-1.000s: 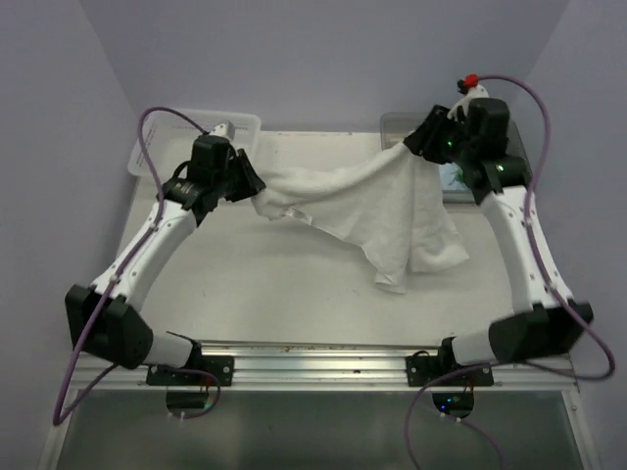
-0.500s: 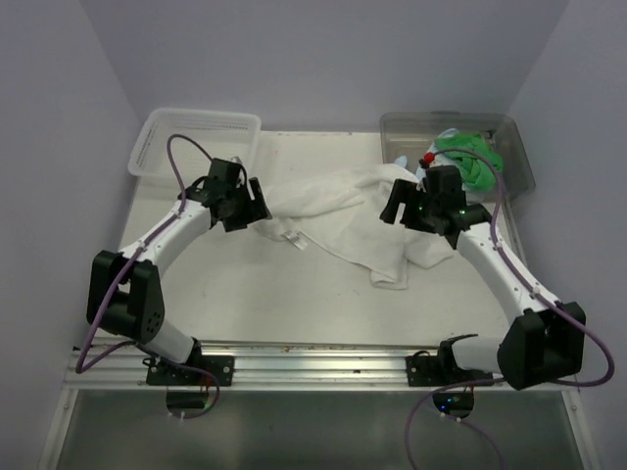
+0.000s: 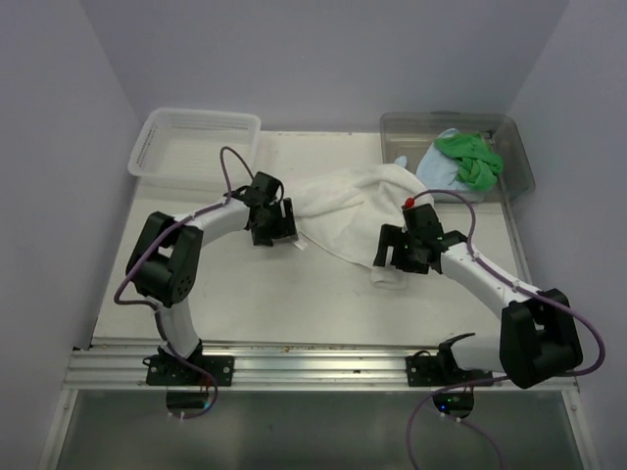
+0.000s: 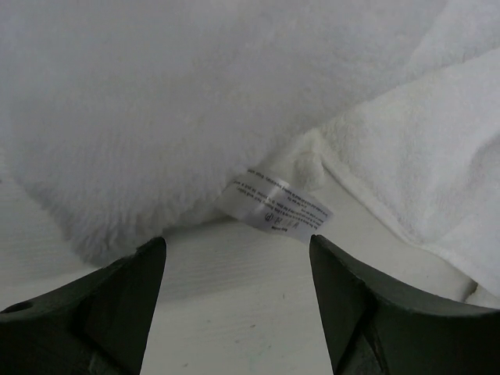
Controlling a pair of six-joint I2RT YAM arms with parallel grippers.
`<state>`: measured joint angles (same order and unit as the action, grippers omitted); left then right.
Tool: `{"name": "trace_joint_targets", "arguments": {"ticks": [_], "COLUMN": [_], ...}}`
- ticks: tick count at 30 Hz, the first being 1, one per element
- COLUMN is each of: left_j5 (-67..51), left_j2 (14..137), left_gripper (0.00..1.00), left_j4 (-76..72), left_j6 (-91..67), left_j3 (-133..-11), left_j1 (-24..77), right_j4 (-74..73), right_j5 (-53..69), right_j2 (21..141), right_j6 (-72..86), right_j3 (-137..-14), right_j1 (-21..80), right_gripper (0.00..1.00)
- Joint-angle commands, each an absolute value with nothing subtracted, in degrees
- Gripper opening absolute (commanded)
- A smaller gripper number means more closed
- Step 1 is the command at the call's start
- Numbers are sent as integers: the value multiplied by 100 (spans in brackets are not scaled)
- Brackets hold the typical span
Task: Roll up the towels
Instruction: Flatten the towel
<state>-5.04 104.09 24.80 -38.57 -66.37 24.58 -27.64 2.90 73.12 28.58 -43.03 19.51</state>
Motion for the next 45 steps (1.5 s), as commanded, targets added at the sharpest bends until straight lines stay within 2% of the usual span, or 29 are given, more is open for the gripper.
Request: {"name": "trace_joint_targets", "arguments": {"ticks": [1, 4, 6, 7, 8, 9, 10, 11, 12, 17, 21, 25, 29, 34, 40, 43, 45], "left_j5": [-247, -106, -27, -26, -26, 122, 132, 167, 245, 308, 35, -527, -1158, -1941, -2461, -2470, -2347], "left_j2": [10774, 11021, 11231, 11285, 11320, 11381, 11382, 11382, 11321, 10742, 10275, 9976, 9870, 9476, 8246, 7368, 6682], "left_gripper": [77, 73, 65, 60, 46, 37, 28, 7, 0, 0, 0, 0, 0, 0, 0, 0, 0], "left_j4": [2100, 2232, 2311, 2329, 2399, 2452, 2557, 2627, 2698, 2953, 3085, 3365, 3603, 3586, 3130, 2675, 2549], "left_j6": [-3903, -3858, -3815, -3814, -3806, -3788, -3762, -3744, -3666, -3463, -3262, -3094, -3032, -3225, -3349, -3349, -3331], "left_j3": [-7179, -7400, -7620, -7672, -7725, -7830, -7875, -7927, -8032, -8270, -8656, -9429, -10718, -11232, -10145, -8863, -7598], "left_j1": [2531, 2531, 2531, 2531, 2531, 2531, 2531, 2523, 2522, 2321, 1934, 1425, 1020, 247, -755, -888, -896], "right_j4": [-2295, -2145, -2040, -2030, -2022, -2039, -2065, -2109, -2231, -2671, -3022, -3374, -3787, -4271, -4553, -4623, -4675], "right_j5": [176, 202, 150, 115, 79, 18, -96, -158, -332, -747, -694, -800, -966, -1072, -1002, -697, -318], "right_j2": [7663, 7882, 8024, 8129, 8156, 8156, 8087, 8025, 7964, 7682, 7603, 7594, 7550, 7235, 6382, 5811, 5338], "right_j6": [2944, 2944, 2971, 2979, 2997, 2997, 2997, 2971, 2945, 2603, 2312, 2031, 1952, 1793, 1652, 1757, 1889], "right_j3": [-4272, -4298, -4315, -4342, -4359, -4377, -4429, -4464, -4517, -5184, -5896, -7228, -8602, -9772, -9073, -8266, -7711], "right_j1": [1995, 2004, 2004, 2004, 2004, 2004, 2004, 2004, 1995, 1794, 1189, 809, 624, 624, 615, 615, 615], "right_gripper": [86, 81, 75, 64, 53, 41, 20, 10, 1, 0, 0, 0, 0, 0, 0, 0, 0]}}
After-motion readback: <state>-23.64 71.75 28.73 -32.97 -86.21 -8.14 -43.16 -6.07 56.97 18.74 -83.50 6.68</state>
